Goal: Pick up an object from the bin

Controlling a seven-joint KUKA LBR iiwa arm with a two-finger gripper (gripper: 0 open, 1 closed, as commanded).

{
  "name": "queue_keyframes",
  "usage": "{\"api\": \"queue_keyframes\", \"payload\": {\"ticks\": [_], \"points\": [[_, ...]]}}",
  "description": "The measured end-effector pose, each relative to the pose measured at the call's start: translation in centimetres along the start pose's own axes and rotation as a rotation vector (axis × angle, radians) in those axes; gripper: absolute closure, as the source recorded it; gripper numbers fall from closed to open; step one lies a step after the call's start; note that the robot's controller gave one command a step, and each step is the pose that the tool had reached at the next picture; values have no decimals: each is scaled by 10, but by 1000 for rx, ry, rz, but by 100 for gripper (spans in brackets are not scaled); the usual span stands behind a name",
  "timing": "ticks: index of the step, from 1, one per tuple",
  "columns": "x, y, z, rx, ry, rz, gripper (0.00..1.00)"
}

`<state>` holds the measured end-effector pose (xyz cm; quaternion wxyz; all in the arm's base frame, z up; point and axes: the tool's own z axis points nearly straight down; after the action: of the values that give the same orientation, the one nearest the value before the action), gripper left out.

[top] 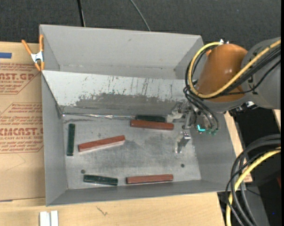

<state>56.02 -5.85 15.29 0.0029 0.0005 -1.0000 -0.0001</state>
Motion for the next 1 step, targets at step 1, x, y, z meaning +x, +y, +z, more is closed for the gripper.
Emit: {"api": "queue_keyframes", "payload": {"ticks": [1], "points": [[-2, 0, -4, 1, -7, 0, 0]]}}
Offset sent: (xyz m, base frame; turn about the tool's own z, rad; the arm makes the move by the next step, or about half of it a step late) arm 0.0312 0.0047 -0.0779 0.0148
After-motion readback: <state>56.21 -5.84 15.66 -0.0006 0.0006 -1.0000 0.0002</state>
